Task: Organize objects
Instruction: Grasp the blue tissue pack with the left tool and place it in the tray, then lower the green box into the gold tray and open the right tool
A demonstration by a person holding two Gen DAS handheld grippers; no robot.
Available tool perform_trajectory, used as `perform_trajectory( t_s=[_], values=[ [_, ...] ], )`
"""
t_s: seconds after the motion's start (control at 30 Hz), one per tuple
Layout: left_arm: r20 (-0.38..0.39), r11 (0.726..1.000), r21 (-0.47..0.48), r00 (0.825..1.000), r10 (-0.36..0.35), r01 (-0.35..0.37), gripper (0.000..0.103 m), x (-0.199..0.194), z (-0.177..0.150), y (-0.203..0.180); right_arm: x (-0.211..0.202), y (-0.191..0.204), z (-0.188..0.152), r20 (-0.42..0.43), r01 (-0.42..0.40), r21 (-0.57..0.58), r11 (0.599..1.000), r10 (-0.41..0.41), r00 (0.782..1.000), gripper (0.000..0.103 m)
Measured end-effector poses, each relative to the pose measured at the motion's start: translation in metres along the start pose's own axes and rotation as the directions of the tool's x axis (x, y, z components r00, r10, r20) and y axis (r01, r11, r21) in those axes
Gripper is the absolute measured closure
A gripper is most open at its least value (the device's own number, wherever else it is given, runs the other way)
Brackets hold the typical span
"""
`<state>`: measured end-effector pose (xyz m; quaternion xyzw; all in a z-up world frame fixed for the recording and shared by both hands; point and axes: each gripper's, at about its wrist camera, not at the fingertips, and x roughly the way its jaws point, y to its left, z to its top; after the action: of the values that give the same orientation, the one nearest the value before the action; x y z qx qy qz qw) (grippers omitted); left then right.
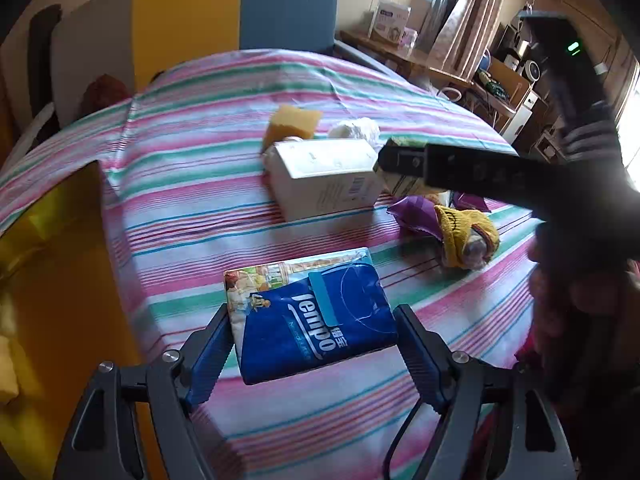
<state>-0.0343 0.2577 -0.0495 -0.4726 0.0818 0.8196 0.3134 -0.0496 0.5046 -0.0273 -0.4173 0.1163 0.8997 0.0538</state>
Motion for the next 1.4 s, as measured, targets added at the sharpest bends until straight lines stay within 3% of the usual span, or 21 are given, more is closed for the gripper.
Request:
perform_trajectory(
  t_s=[0.13, 0.27, 0.43, 0.6, 0.77, 0.97, 1.23, 1.4],
  values=[
    [0.045, 0.999, -0.035, 0.999, 0.023, -0.021, 0.023, -0.037, -0.014, 0.032, 0.003, 0.005, -0.003, -0.010, 0.013, -0.027, 1.000, -0.014, 1.000, 0.031],
    [0.054, 0.987, -0.142, 0.995, 0.086, -0.078, 0.023, -0.066, -0.033, 0.085, 0.003, 0.007, -0.004, -0.010, 0.022, -0.038, 0.999, -0.022, 1.000, 0.031],
    [0.012, 0.935, -0.309, 0.982, 0.189, -0.176, 0.023, -0.091, -0.066, 0.154, 0.003, 0.012, -0.005, -0.013, 0.028, -0.055, 0.998, -0.029, 0.999, 0.031],
    [-0.052, 0.876, -0.406, 0.963, 0.264, -0.262, 0.023, -0.094, -0.091, 0.199, 0.003, 0.015, -0.006, -0.011, 0.029, -0.065, 0.997, -0.030, 0.999, 0.031],
    [-0.102, 0.841, -0.427, 0.942, 0.321, -0.333, 0.023, -0.082, -0.099, 0.224, 0.001, 0.017, -0.006, -0.005, 0.029, -0.064, 0.998, -0.029, 1.000, 0.031],
    [-0.129, 0.838, -0.385, 0.922, 0.365, -0.386, 0.023, -0.070, -0.100, 0.230, 0.001, 0.018, -0.007, -0.003, 0.032, -0.066, 0.997, -0.033, 0.999, 0.031],
    [-0.037, 0.838, -0.396, 0.919, 0.393, -0.374, 0.022, -0.109, -0.094, 0.230, -0.001, 0.018, -0.007, 0.008, 0.036, -0.062, 0.997, -0.036, 0.999, 0.031],
    [0.021, 0.798, -0.472, 0.900, 0.434, -0.374, 0.022, -0.144, -0.104, 0.248, -0.017, 0.019, -0.003, 0.047, -0.012, -0.025, 1.000, 0.013, 0.999, 0.031]
  ],
)
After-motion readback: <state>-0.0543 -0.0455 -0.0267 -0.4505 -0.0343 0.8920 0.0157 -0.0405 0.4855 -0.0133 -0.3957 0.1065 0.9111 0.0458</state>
